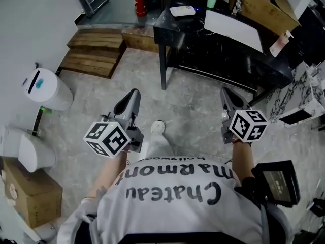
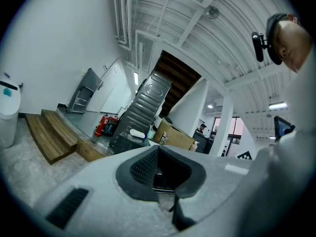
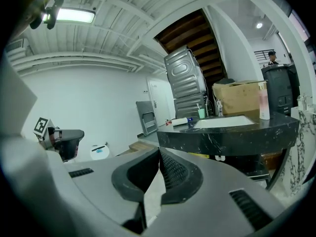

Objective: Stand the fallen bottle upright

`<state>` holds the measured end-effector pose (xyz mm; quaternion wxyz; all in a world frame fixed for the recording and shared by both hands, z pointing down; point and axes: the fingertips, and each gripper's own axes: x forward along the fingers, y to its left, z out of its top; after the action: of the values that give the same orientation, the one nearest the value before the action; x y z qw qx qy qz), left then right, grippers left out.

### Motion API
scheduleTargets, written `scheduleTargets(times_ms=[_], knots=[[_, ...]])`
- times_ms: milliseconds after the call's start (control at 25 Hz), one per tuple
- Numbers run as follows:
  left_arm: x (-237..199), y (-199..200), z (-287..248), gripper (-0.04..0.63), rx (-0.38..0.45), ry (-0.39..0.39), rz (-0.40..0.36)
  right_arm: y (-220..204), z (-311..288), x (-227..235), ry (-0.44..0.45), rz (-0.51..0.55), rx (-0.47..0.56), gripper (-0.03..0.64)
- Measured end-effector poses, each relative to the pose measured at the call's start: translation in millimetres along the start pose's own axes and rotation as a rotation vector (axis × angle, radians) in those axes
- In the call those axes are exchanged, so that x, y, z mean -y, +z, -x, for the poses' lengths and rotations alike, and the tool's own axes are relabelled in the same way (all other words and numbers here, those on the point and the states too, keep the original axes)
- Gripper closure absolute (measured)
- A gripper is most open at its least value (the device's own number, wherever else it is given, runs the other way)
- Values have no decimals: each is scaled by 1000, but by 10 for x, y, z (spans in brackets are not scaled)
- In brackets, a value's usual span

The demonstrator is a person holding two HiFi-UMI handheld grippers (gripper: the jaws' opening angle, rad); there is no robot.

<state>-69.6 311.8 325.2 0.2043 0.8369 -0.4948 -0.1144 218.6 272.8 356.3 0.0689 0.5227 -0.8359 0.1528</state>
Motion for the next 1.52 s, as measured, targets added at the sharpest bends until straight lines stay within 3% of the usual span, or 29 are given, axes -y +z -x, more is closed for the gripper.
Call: scheduleTargets(times_ms=[320, 880, 1520], knots=[[-292, 393, -825, 580, -3, -65, -21, 299, -685, 186, -21, -7, -10, 603], [-968, 1236, -2212, 580, 15, -183, -43, 1185, -1836, 557, -126, -3, 73, 603], [-1653, 1491, -3277, 580, -31, -254, -24, 1452, -2753, 884, -203, -73, 110, 603]])
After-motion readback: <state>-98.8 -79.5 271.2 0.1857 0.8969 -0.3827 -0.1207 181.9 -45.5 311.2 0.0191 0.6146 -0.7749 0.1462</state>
